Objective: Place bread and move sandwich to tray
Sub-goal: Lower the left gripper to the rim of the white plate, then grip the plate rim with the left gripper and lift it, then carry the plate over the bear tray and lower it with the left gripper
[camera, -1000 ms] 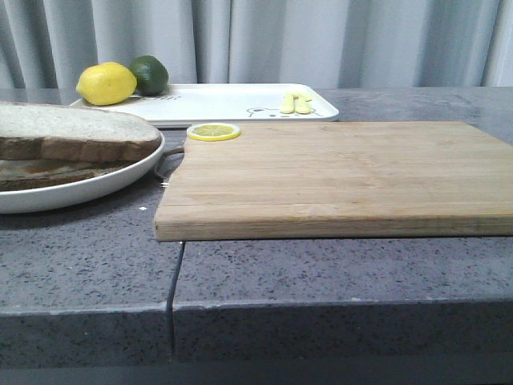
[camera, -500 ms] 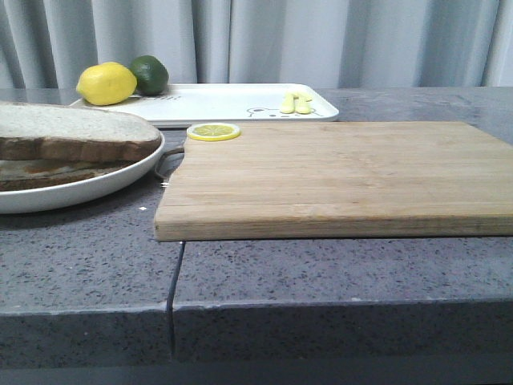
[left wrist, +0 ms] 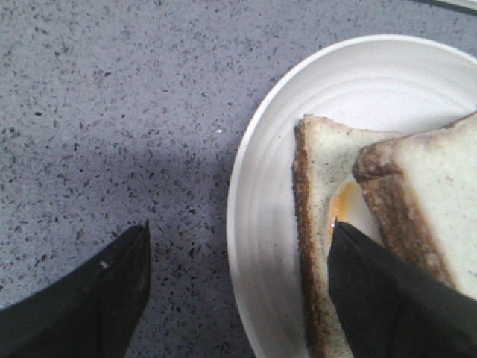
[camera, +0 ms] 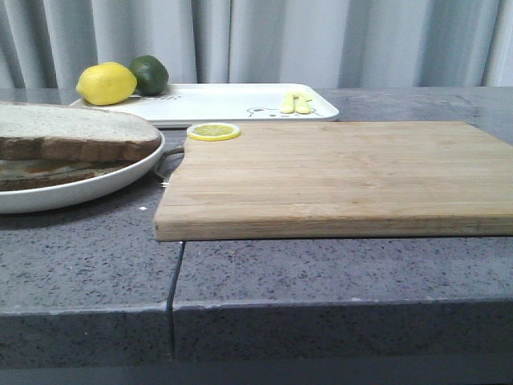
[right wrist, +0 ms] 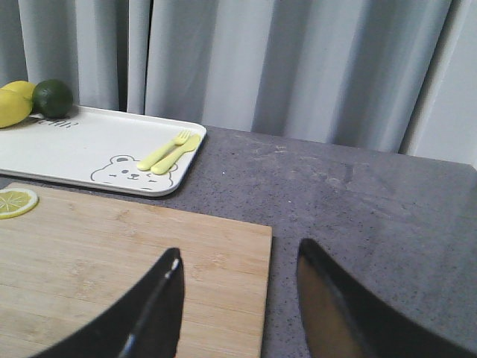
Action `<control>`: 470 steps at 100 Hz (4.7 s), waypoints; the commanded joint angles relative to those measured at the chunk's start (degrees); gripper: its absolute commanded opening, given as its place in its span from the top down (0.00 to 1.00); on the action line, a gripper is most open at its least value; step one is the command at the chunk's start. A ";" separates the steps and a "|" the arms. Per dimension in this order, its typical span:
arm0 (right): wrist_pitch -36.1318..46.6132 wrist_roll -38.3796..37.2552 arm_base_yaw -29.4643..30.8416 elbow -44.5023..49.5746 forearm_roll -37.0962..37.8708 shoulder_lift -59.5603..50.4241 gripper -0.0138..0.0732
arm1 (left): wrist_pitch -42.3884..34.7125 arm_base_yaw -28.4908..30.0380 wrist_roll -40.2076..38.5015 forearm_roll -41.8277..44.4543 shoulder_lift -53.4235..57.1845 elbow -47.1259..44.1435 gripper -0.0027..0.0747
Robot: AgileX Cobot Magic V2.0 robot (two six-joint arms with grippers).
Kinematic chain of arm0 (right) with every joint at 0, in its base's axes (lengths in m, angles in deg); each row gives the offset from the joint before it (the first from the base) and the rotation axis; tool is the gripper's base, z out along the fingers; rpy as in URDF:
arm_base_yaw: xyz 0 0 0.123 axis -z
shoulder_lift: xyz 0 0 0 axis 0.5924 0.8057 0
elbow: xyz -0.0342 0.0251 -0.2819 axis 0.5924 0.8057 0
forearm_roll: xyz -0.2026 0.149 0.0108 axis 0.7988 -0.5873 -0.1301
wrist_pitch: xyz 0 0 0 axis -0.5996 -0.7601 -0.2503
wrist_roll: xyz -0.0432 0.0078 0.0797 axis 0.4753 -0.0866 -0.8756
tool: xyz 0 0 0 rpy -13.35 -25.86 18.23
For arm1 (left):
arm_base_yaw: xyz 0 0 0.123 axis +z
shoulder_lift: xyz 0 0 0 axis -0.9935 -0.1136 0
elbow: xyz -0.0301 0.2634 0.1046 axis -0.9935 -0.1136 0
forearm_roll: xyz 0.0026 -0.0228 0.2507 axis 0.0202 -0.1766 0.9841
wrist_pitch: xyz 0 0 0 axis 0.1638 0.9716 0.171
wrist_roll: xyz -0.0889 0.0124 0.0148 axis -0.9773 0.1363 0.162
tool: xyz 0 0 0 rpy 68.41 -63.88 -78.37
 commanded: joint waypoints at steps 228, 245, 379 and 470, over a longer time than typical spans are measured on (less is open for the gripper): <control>4.66 -0.02 0.23 -1.50 0.39 0.36 0.42 | 0.65 4.64 -0.60 -11.34 -2.76 1.69 0.99; 4.66 -0.02 0.23 -1.50 0.39 0.36 0.42 | 2.80 8.90 -0.22 -14.15 1.85 1.81 0.99; 3.34 -0.02 0.23 -1.50 0.39 0.36 0.42 | 14.24 1.14 6.98 -37.14 -33.68 54.07 0.99; 2.09 -0.02 0.23 -1.50 0.39 0.42 0.42 | 17.22 -3.66 -3.70 -28.68 -55.63 79.54 0.99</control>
